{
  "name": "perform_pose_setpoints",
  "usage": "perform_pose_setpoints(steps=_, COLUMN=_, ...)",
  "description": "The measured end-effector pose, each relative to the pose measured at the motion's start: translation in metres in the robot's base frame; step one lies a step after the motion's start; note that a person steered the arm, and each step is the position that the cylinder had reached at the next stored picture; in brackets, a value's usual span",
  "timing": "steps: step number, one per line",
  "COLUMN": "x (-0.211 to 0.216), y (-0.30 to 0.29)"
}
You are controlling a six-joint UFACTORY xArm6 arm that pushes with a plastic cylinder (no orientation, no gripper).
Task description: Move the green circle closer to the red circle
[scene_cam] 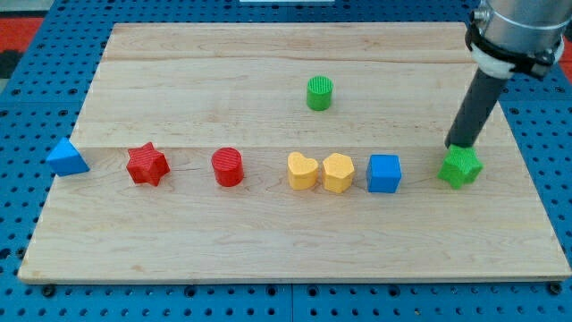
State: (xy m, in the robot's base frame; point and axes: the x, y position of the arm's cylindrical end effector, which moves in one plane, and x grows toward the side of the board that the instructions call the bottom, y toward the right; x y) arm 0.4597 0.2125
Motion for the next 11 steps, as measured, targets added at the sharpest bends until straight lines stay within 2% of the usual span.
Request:
perform_pose_setpoints(steps=1, x=0.005, y=0.003)
perform_pose_setpoints(steps=2, x=-0.031, y=0.004)
perform_pose_setpoints(steps=3, x=-0.09, y=-0.011)
perform_pose_setpoints(steps=4, x=-0.159, y=-0.053)
perform_pose_setpoints(steps=5, x=-0.191, y=-0.1)
perform_pose_setpoints(steps=7, x=-0.121, y=-0.169)
perform_pose_setpoints(steps=9, x=-0.065, y=-0.176)
perform_pose_setpoints(steps=11, x=-0.034, y=-0.191)
